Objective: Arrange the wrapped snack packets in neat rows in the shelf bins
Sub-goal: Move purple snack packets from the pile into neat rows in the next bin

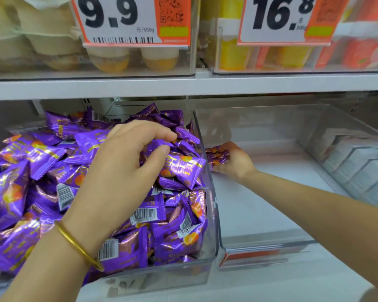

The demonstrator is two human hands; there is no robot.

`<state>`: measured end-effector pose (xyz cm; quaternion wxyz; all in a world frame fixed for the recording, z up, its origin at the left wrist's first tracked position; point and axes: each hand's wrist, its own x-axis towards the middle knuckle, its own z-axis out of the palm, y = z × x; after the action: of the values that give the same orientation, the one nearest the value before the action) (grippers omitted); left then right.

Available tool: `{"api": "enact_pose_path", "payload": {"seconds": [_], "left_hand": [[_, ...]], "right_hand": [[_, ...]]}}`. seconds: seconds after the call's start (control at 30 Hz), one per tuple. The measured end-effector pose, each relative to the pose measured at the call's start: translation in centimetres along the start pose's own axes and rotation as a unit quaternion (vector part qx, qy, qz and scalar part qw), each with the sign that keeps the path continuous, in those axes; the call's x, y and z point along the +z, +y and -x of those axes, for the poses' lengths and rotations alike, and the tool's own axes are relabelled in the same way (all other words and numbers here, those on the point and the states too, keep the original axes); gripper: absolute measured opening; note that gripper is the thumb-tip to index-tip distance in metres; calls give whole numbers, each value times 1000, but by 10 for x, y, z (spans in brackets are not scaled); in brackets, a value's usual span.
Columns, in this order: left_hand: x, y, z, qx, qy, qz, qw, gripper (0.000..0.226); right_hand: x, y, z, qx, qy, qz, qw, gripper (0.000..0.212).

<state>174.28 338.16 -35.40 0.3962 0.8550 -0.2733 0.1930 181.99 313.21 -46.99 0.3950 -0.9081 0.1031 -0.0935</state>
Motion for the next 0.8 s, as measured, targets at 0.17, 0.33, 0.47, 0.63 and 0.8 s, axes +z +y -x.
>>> {"api": "enact_pose_path", "payload": {"seconds": [0.17,0.33,0.47,0.63,0.8], "left_hand": [[-1,1,1,13,0,-36,999,24],[-1,-1,2,79,-38,-136,987,37],[1,-3,2,83,-57,-158,982,44],[-1,-2,3,81,-49,-166,982,47],[-4,-2,0,118,-67,-260,956,52]], "right_hand": [[-1,-2,0,0,-5,1,1000,58],[-1,0,-2,-8,15,11,1000,51],[-1,0,-3,-2,16,10,1000,50],[1,-1,-2,12,28,15,999,61],[-2,-4,1,14,11,8,1000,62]]}}
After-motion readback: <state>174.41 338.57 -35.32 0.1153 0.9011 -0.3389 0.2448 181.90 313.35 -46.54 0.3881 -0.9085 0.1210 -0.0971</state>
